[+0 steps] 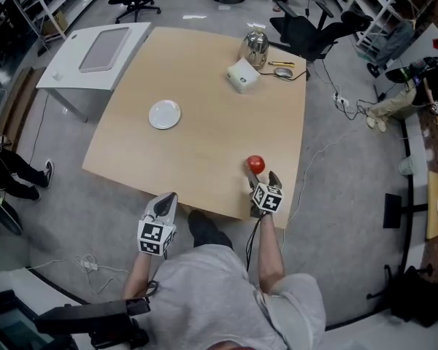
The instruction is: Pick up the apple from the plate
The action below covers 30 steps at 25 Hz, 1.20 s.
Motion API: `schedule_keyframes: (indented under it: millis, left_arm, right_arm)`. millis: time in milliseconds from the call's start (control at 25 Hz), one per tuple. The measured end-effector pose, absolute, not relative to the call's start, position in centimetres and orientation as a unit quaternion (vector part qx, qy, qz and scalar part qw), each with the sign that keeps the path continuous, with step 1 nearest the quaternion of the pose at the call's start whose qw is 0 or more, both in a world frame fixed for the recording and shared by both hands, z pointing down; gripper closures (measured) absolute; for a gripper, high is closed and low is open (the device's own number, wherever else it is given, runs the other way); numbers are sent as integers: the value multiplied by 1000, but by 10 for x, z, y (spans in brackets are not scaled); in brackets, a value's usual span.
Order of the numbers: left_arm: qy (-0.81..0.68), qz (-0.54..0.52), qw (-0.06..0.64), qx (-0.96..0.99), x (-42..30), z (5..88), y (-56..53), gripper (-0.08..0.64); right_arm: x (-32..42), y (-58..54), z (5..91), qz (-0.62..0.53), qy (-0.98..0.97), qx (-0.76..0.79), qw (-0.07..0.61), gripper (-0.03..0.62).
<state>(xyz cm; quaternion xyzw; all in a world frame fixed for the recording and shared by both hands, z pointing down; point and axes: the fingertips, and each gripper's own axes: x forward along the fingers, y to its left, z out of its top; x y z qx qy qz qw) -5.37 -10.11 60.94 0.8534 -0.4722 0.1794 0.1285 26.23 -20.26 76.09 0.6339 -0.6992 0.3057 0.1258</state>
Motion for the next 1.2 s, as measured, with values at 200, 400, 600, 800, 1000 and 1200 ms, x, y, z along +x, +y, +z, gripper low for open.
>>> schedule_keyframes:
  millis: [200,400,600,800,1000,1200]
  left_arm:
    - [-474,176,125,854,-53,606,-97,540]
    - [-475,169,120,855,-52,601,-91,540]
    - [-474,159,117,858,-47,598,-83,540]
    - [-475,151,117,859,-42,595,-73,540]
    - [-476,142,115,860,-37,593,-65,540]
    - [-479,136,115,860,-37,590,-60,540]
  right_arm:
    - [265,-196,755,299,-701,635,127,227]
    - [265,-188,742,284,-707,635,125,289]
    - [271,-178,726,265,-712,637,127,365]
    - [275,-164,711,251,-718,637,127,402]
    - [276,-155,699,240,-722,637,123,448]
    - [275,-145,688,231,-724,638,122,497]
